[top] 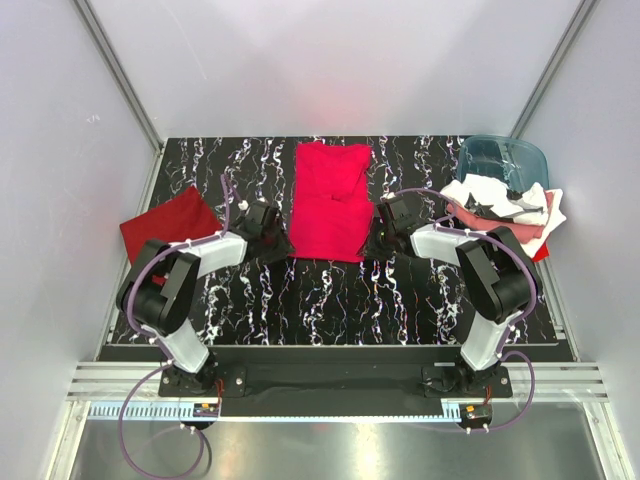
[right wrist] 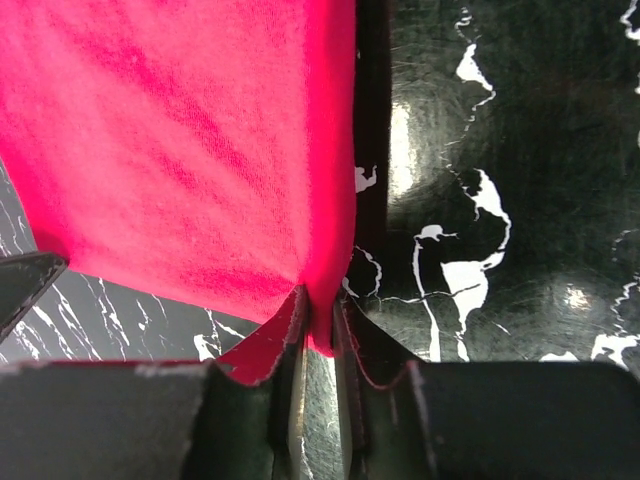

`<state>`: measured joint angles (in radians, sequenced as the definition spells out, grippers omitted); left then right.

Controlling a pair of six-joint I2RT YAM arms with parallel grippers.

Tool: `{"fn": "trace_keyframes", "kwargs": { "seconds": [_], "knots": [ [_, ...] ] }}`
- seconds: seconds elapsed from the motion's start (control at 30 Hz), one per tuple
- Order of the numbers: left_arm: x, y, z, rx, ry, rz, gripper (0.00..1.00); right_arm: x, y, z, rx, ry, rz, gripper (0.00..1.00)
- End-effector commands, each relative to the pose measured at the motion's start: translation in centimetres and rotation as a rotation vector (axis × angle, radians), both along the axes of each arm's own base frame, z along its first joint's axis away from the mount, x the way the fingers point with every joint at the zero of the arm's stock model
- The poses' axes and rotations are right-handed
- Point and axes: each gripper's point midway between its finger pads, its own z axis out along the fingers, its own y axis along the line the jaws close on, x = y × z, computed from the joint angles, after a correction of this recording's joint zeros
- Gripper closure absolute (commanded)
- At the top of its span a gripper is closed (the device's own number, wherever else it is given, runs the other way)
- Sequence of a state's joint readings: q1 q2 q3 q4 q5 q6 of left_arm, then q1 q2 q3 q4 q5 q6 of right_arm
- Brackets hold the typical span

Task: Fold and stack the t-shirts
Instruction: Fold the tshirt

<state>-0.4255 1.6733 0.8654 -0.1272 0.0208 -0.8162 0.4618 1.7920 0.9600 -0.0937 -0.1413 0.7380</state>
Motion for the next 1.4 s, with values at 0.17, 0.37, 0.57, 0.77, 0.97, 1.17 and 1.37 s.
{"fn": "trace_keyframes", "kwargs": {
  "seconds": [0.17, 0.37, 0.57, 0.77, 0.97, 1.17, 1.37],
  "knots": [
    [0.4, -0.6, -1.4, -0.031, 0.039, 0.004, 0.92, 0.0, 0.5, 0.0, 0.022, 0.003, 0.008, 0.87],
    [0.4, -0.1, 0.1, -0.033, -0.016, 0.013, 1.00, 0.1, 0.2, 1.1, 0.015, -0.027, -0.002, 0.99],
    [0.1, 0.2, 2.8, -0.041, -0.105, 0.019, 1.00, 0.4, -0.6, 3.7, 0.016, -0.107, -0.026, 1.00],
    [-0.5, -0.9, 6.0, -0.130, -0.199, -0.020, 1.00, 0.2, -0.9, 7.8, 0.068, -0.241, -0.026, 1.00],
    [-1.5, -0.7, 9.4, -0.153, -0.303, -0.018, 1.00, -0.3, -1.9, 11.4, 0.089, -0.369, -0.051, 1.00],
    [-3.4, -0.9, 14.2, -0.173, -0.438, -0.030, 1.00, -0.9, -2.6, 14.5, 0.111, -0.454, -0.060, 0.99],
    [-5.6, -1.8, 17.1, -0.249, -0.496, -0.070, 1.00, -1.7, -2.9, 16.6, 0.136, -0.506, -0.053, 1.00]
  ]
}}
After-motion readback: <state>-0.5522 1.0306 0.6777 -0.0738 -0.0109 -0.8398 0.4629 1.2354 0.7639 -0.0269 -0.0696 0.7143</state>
